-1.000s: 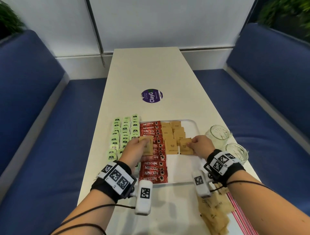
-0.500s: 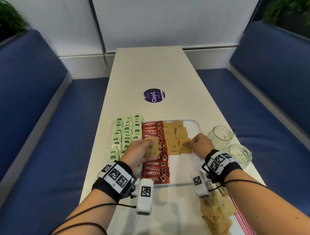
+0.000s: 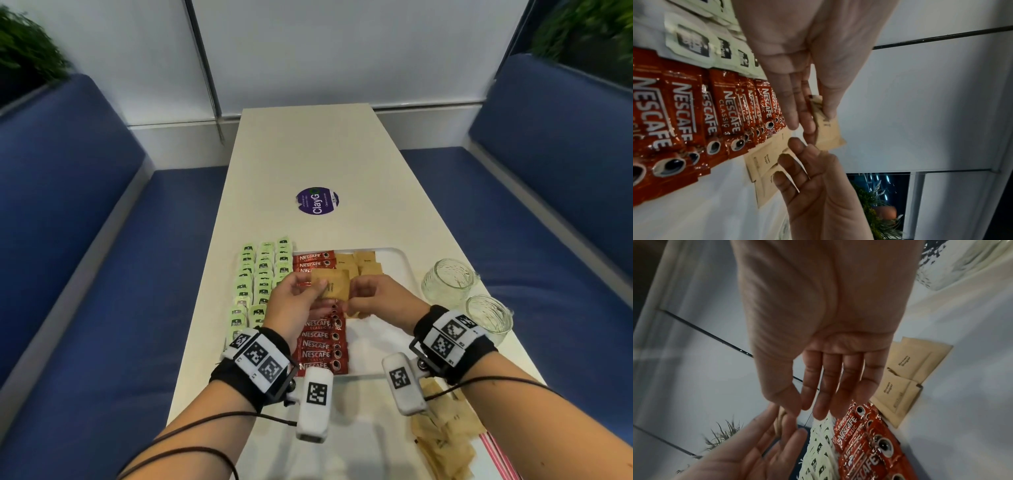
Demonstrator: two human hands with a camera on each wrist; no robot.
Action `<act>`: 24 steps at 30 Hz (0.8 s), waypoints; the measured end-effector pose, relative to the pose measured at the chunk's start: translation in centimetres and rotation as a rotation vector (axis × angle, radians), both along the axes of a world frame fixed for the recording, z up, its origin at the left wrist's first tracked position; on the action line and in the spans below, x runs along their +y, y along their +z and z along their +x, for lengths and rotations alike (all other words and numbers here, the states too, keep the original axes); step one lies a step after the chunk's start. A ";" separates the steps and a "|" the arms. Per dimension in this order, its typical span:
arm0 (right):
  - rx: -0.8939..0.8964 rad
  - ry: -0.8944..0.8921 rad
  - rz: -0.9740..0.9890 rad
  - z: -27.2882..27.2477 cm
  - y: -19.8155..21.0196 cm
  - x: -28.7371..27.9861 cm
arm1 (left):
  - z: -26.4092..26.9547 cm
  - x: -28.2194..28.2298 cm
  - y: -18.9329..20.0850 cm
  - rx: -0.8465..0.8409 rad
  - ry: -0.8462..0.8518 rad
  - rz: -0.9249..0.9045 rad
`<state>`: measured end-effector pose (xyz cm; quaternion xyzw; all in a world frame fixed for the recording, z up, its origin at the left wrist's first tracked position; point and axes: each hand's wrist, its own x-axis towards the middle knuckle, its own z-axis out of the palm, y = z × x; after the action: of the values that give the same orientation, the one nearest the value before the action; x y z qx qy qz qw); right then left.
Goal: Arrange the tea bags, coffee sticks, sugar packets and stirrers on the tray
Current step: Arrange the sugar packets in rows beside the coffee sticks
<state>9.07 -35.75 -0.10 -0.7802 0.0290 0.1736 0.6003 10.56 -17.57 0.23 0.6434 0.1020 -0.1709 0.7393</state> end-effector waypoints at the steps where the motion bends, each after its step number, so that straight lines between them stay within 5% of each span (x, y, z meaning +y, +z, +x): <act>1: 0.007 -0.002 0.030 -0.1 0.2 -0.1 | 0.0 0.1 -0.1 0.015 0.018 -0.010; 14: -0.013 -0.229 0.162 0.9 1.1 -0.2 | 0.3 -0.5 0.5 -0.088 -0.196 0.158; 24: 0.160 -0.305 -0.345 -0.5 -4.2 -3.1 | 0.8 0.8 -0.8 -0.071 -0.155 0.228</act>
<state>8.57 -38.86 -4.32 -0.8414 0.2232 0.1349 0.4733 11.39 -16.76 -0.60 0.7346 0.0446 -0.1918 0.6493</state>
